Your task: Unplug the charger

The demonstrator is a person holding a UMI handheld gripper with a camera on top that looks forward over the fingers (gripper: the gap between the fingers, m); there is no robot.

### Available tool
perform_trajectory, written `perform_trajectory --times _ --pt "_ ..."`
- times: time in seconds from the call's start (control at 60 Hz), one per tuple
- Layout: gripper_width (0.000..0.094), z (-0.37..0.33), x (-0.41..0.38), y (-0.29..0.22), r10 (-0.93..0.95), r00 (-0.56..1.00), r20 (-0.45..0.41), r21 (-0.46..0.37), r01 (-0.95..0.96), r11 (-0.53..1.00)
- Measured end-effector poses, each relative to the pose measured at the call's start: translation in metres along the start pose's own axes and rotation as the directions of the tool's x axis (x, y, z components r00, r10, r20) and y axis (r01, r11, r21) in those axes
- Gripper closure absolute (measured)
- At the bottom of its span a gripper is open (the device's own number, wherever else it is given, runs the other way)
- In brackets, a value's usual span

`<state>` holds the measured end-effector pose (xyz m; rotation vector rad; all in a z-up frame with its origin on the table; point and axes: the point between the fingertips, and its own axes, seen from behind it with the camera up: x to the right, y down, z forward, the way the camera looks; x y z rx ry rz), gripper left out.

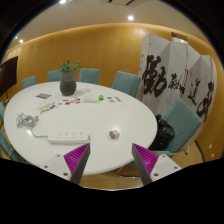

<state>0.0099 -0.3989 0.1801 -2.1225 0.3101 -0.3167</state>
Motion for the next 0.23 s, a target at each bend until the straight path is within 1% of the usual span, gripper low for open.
perform_trajectory --times 0.233 --pt "0.0067 -0.015 -0.005 -0.001 -0.008 1.0 0.006 0.008 0.008 1.0"
